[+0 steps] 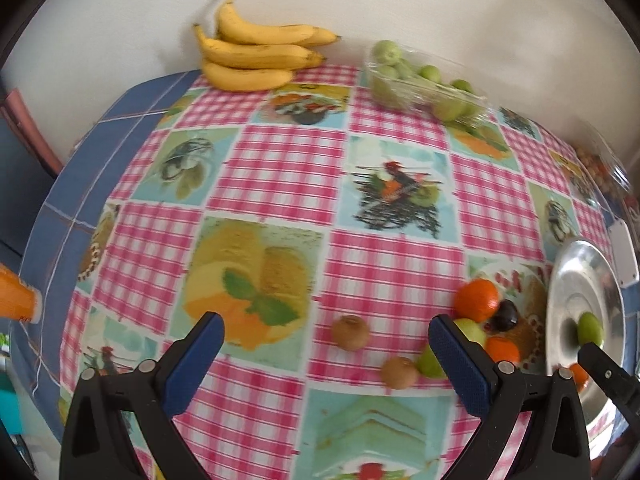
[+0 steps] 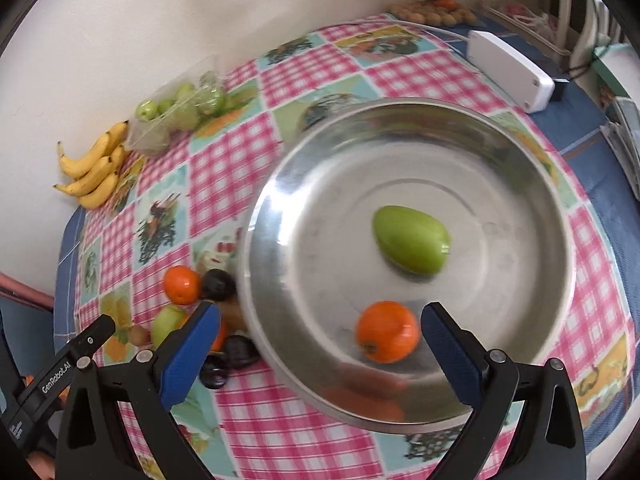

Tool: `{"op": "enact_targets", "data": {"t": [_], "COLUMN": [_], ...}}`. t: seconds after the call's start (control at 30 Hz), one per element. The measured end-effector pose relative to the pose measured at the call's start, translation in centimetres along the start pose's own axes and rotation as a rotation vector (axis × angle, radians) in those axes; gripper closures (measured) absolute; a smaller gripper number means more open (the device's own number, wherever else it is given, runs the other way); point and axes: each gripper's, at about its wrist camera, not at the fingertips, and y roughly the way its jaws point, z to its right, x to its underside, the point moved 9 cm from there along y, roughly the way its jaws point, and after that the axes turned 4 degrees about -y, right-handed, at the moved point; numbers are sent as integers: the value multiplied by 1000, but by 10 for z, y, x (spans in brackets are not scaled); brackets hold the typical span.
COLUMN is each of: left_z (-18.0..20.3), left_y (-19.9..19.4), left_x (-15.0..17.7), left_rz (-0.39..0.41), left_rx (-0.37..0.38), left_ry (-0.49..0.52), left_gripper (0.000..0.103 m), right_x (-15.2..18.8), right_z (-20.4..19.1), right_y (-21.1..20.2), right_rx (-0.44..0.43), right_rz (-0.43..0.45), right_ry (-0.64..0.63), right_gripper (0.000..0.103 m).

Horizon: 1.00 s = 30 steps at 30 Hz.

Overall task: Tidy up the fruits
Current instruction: 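Move both open tools back from the bowl to the fruit pile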

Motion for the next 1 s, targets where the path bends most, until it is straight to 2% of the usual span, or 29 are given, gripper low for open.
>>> {"op": "enact_targets", "data": {"t": [0.33,0.5,0.7,1.0], "left_z": [-64,-87,-81,-48], "left_y": [6,7,8,5], "left_x": [-9,-10,-11,-11], "left_rz": [-4,-4,-17,-29], "left_rx": [-28,-14,1,90], "left_ry": [-149,-217,-179,-135], "left_gripper": [0,0,0,0], "right_x": [-2,6,15,19], "right_z": [-51,-74,-93,-100], "right_y": [2,5,9,18], "right_rx": [-80,-108,-102,-83], "right_rz": [21,13,-3,-29], "right_ry": [-87,-133,-192,-237], "right_gripper": [3,3,3,3]}}
